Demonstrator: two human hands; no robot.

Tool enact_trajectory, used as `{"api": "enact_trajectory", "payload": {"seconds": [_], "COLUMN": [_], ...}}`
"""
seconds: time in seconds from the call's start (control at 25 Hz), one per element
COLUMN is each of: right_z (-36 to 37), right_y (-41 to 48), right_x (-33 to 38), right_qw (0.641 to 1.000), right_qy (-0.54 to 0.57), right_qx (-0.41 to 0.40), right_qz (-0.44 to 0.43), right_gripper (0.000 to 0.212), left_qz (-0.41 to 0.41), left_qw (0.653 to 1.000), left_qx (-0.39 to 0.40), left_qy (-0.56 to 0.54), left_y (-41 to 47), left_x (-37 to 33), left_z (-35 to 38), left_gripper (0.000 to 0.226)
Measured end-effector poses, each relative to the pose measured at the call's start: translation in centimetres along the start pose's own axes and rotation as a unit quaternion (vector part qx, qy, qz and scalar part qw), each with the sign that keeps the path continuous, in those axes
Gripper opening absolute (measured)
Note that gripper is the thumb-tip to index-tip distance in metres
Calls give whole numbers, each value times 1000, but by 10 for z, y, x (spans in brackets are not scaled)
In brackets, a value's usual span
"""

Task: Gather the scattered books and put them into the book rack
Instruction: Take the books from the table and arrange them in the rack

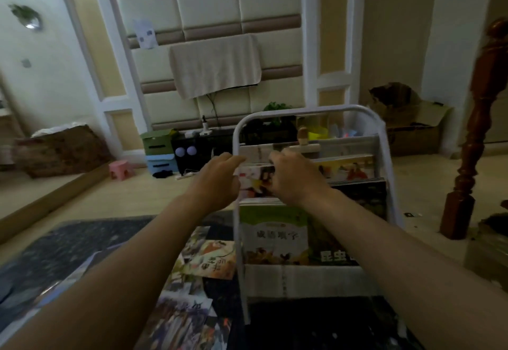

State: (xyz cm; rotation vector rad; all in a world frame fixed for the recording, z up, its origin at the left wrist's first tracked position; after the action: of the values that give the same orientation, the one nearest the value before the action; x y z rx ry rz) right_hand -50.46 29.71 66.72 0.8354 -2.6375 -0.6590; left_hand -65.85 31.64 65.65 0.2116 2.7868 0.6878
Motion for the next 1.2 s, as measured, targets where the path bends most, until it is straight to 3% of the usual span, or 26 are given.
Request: {"api": "enact_trajectory", "payload": {"seconds": [0.08,0.2,0.44,0.56,0.76,0.92,1.12,1.2], "right_z": [21,66,174,232,319,371,404,404], "right_y": [11,21,21,11,-20,-36,-44,-42], "right_x": [44,99,150,157,170,167,152,152], "right_qw": [999,994,975,949,907,875,843,845], "right_qy": [13,6,18,46,64,6,-42,-50], "right_qx": [12,53,203,303,415,485,533,528], "right_qz": [-44,-91,-91,-68,-26,11,58,71], "right_gripper": [25,32,40,55,74,93,74,78], "left_qz": [-41,-95,-186,-231,-285,-334,-325,-333], "left_qw": [999,995,979,965,938,917,925,925], "left_qx": [-8,4,79,127,193,212,192,175], "left_qy": [5,10,4,0,-46,-45,-36,-48], "left_y": [-21,-56,-123,-155,-204,-219,-215,-211], "left_x": [39,100,208,244,277,291,294,298], "left_z": [-13,-22,8,42,114,158,191,196], "left_gripper": [50,50,31,44,46,53,64,61]}}
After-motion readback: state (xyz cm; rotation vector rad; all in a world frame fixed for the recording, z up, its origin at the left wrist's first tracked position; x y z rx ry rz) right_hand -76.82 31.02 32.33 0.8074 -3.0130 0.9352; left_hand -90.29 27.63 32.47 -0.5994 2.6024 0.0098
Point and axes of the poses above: each hand's wrist, its own y-axis towards the middle knuckle, its own z-axis out of the palm, x = y × z, the point moved 7 cm from there along y, towards the middle knuckle, and after that the axes turned 11 degrees about -z, right-handed, at the moved point
